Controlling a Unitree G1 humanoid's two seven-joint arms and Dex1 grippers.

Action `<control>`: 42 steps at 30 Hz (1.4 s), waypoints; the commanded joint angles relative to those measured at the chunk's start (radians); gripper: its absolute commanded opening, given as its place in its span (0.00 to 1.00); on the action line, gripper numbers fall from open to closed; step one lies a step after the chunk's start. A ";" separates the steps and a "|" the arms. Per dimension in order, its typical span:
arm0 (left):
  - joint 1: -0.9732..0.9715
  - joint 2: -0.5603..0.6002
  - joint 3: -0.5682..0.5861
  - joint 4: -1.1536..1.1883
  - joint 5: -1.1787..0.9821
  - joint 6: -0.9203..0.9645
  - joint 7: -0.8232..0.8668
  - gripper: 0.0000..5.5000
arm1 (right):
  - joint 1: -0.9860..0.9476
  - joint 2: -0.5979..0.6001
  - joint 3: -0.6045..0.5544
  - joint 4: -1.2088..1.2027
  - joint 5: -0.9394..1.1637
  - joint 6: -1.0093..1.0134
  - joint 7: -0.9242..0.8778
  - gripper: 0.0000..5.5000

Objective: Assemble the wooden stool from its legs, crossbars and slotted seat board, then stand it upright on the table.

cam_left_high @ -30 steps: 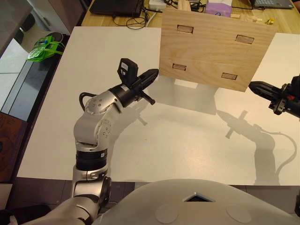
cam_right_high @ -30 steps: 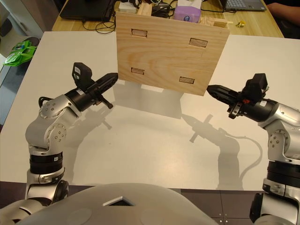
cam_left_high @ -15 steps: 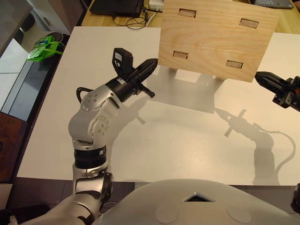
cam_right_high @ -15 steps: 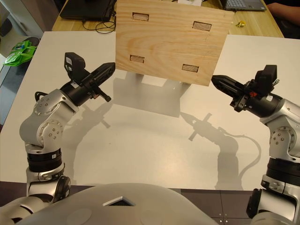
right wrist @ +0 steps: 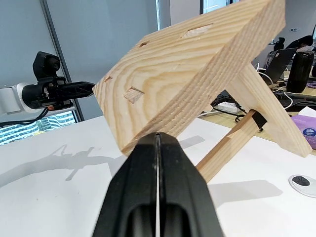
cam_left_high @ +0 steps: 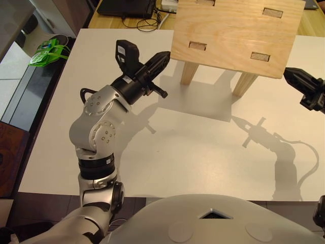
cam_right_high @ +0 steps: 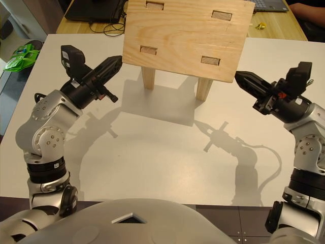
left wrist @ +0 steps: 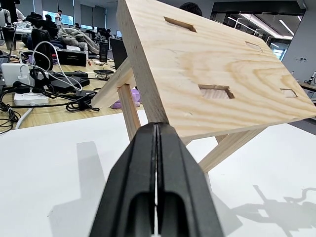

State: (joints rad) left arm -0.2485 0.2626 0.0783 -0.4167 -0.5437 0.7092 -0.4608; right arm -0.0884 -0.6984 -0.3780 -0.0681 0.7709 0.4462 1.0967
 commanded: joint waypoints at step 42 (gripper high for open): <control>0.000 -0.244 0.088 1.200 0.401 -1.050 0.406 0.17 | -0.205 0.324 0.072 1.156 -0.567 -0.780 -0.784 0.18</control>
State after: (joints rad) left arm -0.2626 0.0665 0.1778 0.7024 -0.1476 -0.2939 -0.0344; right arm -0.2855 -0.4335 -0.3240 0.9958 0.2369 -0.3240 0.3538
